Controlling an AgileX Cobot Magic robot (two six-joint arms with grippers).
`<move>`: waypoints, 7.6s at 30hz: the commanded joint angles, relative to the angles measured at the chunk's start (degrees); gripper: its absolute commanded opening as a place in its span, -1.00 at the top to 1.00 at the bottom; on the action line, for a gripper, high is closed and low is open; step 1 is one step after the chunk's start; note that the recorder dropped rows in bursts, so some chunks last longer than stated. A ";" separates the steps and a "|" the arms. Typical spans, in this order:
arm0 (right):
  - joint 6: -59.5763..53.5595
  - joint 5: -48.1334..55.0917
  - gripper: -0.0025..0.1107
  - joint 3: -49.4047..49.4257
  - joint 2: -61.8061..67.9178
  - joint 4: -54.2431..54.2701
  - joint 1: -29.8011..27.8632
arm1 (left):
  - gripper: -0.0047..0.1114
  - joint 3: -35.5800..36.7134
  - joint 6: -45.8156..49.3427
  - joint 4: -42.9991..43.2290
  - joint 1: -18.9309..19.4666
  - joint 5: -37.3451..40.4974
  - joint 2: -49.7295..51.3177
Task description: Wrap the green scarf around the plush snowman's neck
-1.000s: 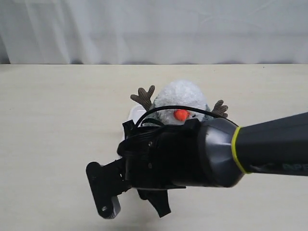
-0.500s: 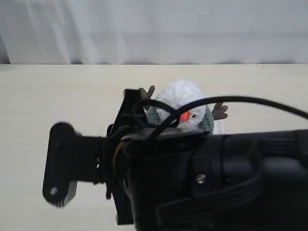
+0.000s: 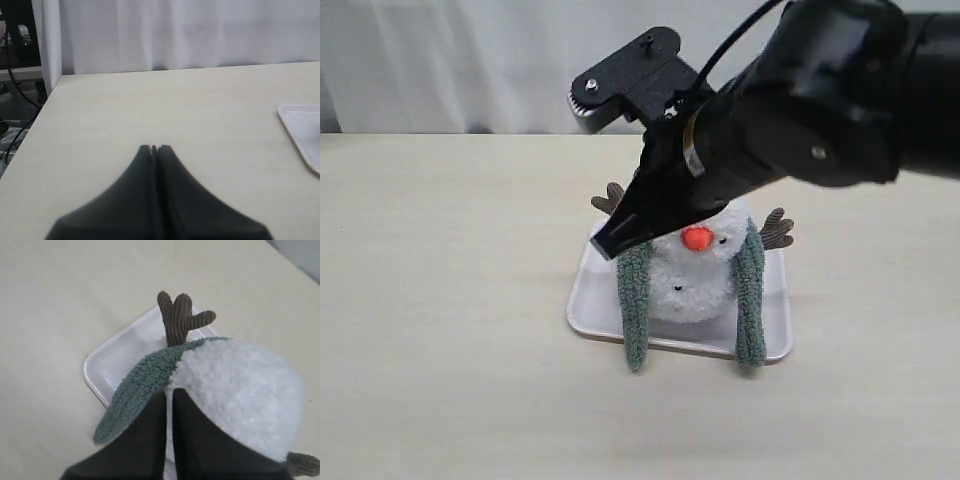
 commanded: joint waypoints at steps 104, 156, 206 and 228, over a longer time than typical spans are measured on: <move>-7.99 -29.02 0.00 24.54 6.57 30.35 3.06 | 0.92 0.19 -0.15 -0.06 -0.08 -0.44 -0.15; -14.56 -36.45 0.88 19.98 16.02 30.07 -4.34 | 0.92 0.19 -0.15 -0.06 -0.08 -0.44 -0.15; -19.24 2.28 0.06 18.34 -7.16 32.31 -4.36 | 0.92 0.19 -0.15 -0.06 -0.08 -0.44 -0.15; 3.04 -9.76 0.04 30.93 -16.83 15.80 -30.06 | 0.92 0.19 -0.15 -0.06 -0.08 -0.44 -0.15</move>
